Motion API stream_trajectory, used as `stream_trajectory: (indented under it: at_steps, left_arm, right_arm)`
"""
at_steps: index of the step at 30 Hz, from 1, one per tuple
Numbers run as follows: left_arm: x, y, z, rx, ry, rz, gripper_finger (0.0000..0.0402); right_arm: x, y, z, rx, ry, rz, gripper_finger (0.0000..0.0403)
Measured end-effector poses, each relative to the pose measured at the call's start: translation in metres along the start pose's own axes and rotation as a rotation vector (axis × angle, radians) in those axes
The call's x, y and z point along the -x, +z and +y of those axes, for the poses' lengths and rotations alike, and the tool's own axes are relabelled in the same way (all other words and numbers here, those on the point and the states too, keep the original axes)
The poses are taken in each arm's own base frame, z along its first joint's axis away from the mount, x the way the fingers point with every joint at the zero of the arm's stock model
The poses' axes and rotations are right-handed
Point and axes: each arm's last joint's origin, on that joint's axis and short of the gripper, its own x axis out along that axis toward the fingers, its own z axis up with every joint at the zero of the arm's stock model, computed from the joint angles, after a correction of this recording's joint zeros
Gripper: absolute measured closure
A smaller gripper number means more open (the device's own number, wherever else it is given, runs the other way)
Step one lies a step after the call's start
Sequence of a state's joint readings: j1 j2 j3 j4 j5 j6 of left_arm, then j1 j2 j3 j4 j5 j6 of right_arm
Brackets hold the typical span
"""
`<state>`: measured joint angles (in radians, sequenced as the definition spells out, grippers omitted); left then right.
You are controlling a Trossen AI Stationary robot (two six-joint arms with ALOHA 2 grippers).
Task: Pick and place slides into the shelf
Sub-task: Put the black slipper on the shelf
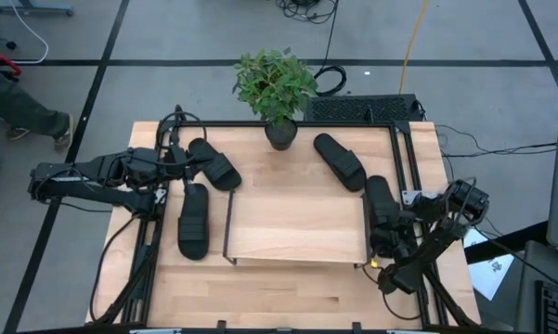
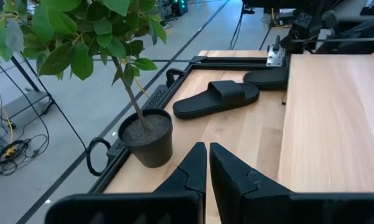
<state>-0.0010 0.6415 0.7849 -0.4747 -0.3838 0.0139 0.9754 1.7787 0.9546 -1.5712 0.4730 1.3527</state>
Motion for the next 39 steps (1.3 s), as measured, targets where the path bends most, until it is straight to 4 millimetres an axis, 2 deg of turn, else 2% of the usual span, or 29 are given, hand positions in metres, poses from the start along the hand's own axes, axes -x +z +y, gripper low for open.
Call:
stream_trajectory:
  at_steps: [6,14,18,33,36,39]
  left_arm:
    - [0.000,0.001,0.000,0.027,0.000,-0.007,0.0380]
    - [0.000,0.001,0.000,0.038,0.000,-0.008,0.0380]
    - [0.000,0.001,0.000,0.045,0.000,-0.007,0.0380]
    - [0.000,0.001,0.000,0.046,0.000,-0.007,0.0380]
    - [0.000,0.001,0.000,0.053,0.000,-0.007,0.0380]
    - [0.000,0.001,0.000,0.052,0.000,-0.007,0.0380]
  right_arm:
    - [0.011,-0.009,-0.006,-0.079,0.066,-0.024,0.0401]
    - [-0.008,-0.024,-0.008,-0.101,0.011,0.097,0.0402]
    - [-0.009,-0.026,-0.008,-0.137,0.002,0.065,0.0402]
    - [-0.020,-0.009,-0.012,-0.074,-0.042,-0.010,0.0402]
    - [-0.016,-0.009,-0.012,-0.073,-0.026,-0.017,0.0402]
    - [-0.003,-0.006,-0.011,-0.077,0.016,-0.063,0.0402]
